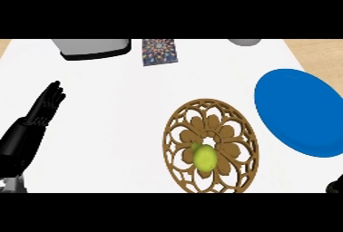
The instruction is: Pick the squash from the placemat and place it in the plate
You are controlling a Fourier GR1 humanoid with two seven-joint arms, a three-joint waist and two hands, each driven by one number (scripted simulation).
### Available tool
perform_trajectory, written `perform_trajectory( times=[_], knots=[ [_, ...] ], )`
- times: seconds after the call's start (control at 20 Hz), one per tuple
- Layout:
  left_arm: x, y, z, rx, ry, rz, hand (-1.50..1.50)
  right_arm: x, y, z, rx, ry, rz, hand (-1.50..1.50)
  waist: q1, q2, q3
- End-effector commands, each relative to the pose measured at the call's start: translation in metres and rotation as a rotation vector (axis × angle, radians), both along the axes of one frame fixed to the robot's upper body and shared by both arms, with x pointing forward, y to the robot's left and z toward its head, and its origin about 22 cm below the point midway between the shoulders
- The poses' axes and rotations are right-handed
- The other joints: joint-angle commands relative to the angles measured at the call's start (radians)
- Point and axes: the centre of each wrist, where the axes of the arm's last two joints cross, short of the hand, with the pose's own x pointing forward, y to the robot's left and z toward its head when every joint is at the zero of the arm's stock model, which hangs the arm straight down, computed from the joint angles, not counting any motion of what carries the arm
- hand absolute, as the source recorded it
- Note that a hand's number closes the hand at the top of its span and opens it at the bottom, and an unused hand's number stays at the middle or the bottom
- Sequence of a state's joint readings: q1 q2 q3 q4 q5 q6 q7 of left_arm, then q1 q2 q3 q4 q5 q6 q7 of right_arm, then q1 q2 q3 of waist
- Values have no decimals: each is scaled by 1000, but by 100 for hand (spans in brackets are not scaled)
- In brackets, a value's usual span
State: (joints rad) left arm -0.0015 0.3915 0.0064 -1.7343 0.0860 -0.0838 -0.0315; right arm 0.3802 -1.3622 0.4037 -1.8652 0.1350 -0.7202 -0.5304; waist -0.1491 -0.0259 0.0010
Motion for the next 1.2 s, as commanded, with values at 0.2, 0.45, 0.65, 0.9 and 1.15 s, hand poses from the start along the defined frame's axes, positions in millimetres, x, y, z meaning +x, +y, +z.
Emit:
perform_trajectory(
  times=[0.2,0.45,0.65,0.9,1.15],
  knots=[
    [18,-19,10,-4,-17,-85,0,-7,-47,9,146,-51,-122,150,88,17,0],
    [21,-32,10,-10,-28,-122,0,7,-72,17,217,-85,-172,150,130,22,-1],
    [28,-25,1,-10,-11,-158,0,31,-92,7,197,-84,-247,150,158,29,0],
    [42,-38,3,-1,-31,-179,0,57,-93,-24,117,12,-283,150,177,34,0],
    [40,-53,1,10,-32,-208,0,77,-102,-42,39,176,-424,-150,203,39,1]
  ],
)
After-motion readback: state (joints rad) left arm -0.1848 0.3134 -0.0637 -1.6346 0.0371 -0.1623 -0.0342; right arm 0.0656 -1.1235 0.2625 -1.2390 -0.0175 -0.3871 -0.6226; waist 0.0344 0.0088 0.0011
